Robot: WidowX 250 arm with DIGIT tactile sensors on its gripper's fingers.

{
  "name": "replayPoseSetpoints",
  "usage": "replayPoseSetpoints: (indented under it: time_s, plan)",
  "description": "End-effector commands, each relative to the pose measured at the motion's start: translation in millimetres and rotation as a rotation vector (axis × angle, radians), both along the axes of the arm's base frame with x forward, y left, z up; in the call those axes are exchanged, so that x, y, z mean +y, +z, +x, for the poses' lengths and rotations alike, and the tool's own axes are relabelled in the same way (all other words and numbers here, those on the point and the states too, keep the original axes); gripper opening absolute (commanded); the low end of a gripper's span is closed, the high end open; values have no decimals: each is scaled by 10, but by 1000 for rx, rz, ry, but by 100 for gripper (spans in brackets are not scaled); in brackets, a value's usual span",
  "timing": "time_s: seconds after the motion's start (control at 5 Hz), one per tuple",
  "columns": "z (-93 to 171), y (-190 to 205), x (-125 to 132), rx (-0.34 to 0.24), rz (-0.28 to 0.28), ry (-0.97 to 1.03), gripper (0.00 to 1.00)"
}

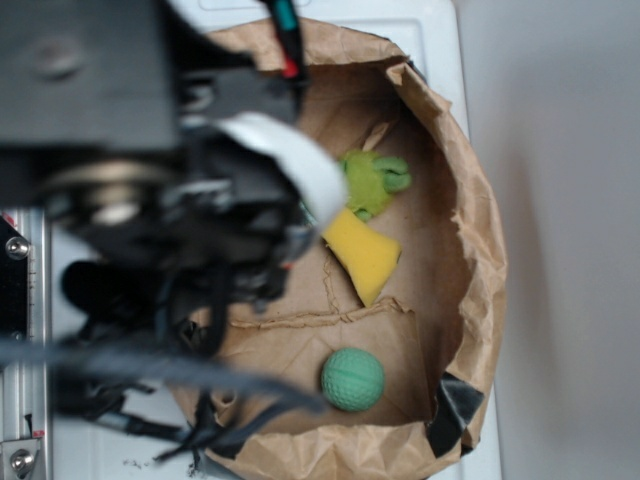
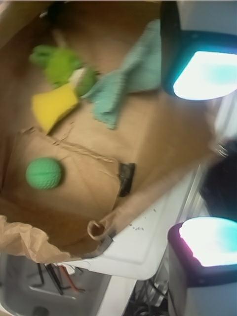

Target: Grab the green ball.

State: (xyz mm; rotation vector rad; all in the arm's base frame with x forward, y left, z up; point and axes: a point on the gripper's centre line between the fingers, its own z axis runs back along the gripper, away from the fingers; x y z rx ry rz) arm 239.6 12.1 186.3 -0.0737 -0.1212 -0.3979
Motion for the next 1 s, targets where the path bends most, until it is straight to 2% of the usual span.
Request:
replayPoseSetpoints:
  time_s: [0.0,0.2,0.4,0.6,0.8]
  plan:
    - [350,-194,7,-134,-34,-348,100]
    - [414,-357,-162,-200,-18,-488,100]
    - [532,-540,-334,-239,31,-546,100]
    - [673,-682,-499,-265,34,-594,100]
    - [786,-841,-690,-296,-21,-657,100]
